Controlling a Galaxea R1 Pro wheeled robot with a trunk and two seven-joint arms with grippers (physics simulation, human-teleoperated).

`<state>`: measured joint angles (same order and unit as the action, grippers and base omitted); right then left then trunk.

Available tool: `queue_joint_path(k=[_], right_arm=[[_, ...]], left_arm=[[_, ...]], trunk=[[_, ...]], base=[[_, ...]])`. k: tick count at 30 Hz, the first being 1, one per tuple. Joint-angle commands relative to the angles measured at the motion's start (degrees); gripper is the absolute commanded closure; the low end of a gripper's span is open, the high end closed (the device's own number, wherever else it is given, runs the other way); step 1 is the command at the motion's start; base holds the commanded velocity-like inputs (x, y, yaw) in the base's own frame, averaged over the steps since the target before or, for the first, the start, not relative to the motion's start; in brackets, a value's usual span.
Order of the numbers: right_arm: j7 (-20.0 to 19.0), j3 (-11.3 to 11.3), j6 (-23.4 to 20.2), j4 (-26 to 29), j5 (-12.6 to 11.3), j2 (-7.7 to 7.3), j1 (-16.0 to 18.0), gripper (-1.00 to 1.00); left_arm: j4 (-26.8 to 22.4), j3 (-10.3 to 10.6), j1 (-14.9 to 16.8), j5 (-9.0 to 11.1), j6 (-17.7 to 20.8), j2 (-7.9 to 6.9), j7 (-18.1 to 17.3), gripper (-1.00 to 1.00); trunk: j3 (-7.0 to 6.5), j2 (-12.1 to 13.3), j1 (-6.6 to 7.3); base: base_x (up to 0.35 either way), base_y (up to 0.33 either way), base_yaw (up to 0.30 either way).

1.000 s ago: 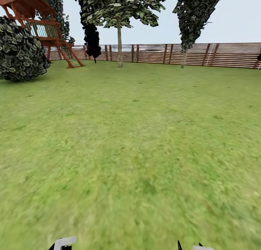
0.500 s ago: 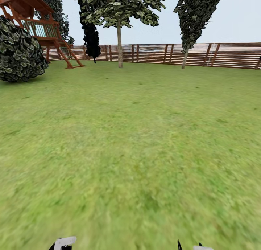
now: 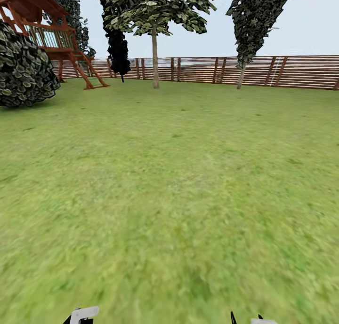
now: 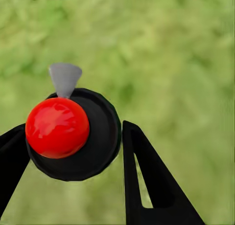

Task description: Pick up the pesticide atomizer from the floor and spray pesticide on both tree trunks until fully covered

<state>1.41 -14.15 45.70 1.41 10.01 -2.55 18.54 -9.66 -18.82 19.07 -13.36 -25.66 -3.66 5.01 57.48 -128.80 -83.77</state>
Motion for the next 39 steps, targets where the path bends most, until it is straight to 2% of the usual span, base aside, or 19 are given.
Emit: queue_joint_path(k=[1, 39], right_arm=[[0.0, 0.0, 0.0, 0.0, 0.0, 0.0, 0.0, -1.0], [0.0, 0.0, 0.0, 0.0, 0.0, 0.0, 0.0, -1.0]], left_arm=[[0.0, 0.0, 0.0, 0.0, 0.0, 0.01, 0.0, 1.0], [0.0, 0.0, 0.0, -0.1, 0.0, 0.41, 0.0, 1.0]], trunk=[[0.0, 0.0, 0.0], [0.0, 0.0, 0.0]], base=[[0.338, 0.0, 0.0], [0.338, 0.0, 0.0]])
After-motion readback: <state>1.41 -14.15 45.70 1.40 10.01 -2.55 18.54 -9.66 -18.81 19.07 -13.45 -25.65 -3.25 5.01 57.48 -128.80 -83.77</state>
